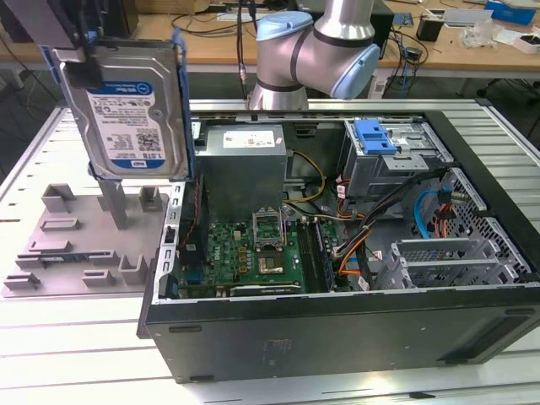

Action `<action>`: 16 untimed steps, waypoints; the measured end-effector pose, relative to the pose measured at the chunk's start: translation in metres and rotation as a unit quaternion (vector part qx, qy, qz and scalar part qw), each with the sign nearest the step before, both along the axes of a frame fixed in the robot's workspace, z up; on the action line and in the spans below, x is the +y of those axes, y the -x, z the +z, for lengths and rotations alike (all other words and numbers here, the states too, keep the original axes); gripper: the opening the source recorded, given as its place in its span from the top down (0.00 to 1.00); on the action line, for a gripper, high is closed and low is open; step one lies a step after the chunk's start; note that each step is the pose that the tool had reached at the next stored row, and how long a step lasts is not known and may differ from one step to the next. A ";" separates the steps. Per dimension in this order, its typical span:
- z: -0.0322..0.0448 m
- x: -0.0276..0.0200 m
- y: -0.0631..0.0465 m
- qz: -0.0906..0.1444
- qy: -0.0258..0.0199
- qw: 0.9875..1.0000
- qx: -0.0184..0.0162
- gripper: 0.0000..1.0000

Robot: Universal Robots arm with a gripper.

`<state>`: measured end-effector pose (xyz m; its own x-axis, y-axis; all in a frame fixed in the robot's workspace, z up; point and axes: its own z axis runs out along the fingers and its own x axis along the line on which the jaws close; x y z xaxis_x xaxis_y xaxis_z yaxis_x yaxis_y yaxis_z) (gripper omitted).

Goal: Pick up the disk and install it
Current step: 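Pick up the disk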

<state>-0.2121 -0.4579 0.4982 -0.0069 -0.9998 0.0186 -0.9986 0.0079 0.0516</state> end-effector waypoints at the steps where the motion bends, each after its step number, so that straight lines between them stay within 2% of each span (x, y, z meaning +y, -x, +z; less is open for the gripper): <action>1: 0.0003 -0.0047 -0.008 0.000 0.000 1.000 0.002 0.64; 6: 0.0012 -0.0188 -0.031 0.000 0.000 1.000 0.006 0.64; 16: 0.0027 -0.0414 -0.076 0.000 0.000 1.000 0.014 0.64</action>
